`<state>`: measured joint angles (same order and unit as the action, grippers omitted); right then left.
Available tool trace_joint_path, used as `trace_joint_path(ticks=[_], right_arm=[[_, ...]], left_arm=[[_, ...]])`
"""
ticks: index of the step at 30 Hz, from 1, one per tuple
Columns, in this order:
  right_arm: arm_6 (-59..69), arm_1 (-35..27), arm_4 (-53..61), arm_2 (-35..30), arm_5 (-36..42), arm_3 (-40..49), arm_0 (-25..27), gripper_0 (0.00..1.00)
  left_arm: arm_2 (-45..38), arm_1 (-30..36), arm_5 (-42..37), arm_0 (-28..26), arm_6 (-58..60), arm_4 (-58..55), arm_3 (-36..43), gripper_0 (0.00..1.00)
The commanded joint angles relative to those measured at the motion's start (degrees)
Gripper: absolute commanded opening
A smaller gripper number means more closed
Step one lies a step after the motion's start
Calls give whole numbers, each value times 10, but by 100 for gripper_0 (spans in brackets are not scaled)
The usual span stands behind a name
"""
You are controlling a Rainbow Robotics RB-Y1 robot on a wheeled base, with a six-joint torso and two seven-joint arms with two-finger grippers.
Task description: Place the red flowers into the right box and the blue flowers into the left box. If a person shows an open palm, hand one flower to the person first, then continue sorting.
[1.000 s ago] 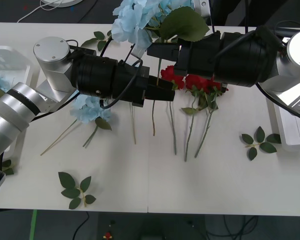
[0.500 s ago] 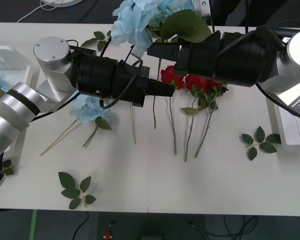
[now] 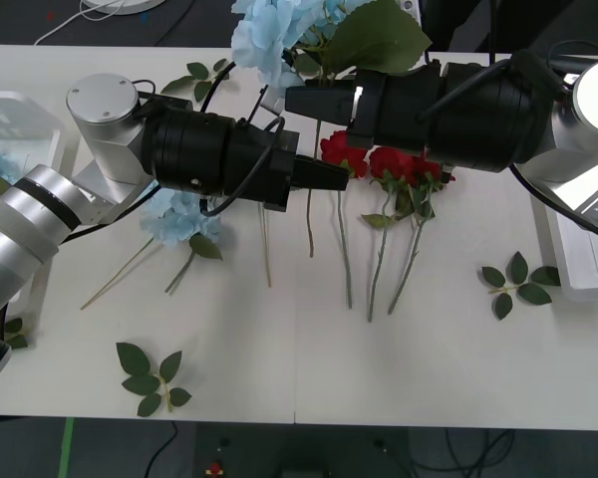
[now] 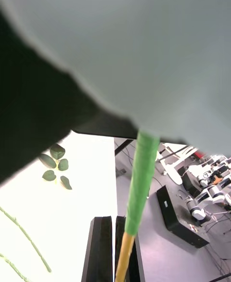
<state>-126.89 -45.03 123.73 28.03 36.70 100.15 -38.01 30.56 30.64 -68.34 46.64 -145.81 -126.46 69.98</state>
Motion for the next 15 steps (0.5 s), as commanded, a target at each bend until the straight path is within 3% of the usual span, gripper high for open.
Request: trace_joint_path(ticks=[1, 15], right_arm=[[-9, 12, 11, -8, -6, 12, -25, 100], [-9, 12, 16, -8, -6, 13, -24, 100]], left_arm=[[3, 15, 0, -9, -8, -17, 19, 0], [-53, 60, -35, -24, -21, -32, 14, 0]])
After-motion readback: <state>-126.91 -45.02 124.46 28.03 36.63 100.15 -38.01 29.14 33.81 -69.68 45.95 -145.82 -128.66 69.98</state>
